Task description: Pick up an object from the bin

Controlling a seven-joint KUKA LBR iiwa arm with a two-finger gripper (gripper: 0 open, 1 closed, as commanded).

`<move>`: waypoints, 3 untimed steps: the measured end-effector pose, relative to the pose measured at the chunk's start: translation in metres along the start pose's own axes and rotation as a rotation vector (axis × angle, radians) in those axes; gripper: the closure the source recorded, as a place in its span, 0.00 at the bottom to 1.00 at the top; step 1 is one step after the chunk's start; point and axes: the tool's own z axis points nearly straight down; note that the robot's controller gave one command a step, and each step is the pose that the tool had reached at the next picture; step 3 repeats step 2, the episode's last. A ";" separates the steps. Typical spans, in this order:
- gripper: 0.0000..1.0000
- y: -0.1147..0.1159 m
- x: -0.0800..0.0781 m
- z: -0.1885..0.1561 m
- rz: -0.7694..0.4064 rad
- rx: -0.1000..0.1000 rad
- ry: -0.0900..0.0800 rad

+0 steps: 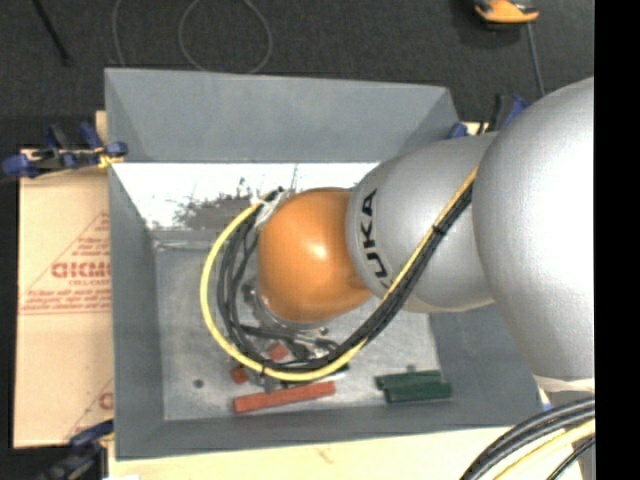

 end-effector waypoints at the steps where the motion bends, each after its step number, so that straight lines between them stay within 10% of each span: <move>1: 1.00 0.020 -0.038 -0.051 0.277 -0.003 -0.002; 2: 1.00 0.001 -0.058 -0.229 0.276 0.003 -0.006; 3: 1.00 0.001 -0.058 -0.229 0.276 0.003 -0.006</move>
Offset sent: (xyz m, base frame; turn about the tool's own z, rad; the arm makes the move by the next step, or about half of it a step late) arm 0.0179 0.0361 0.0489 0.2809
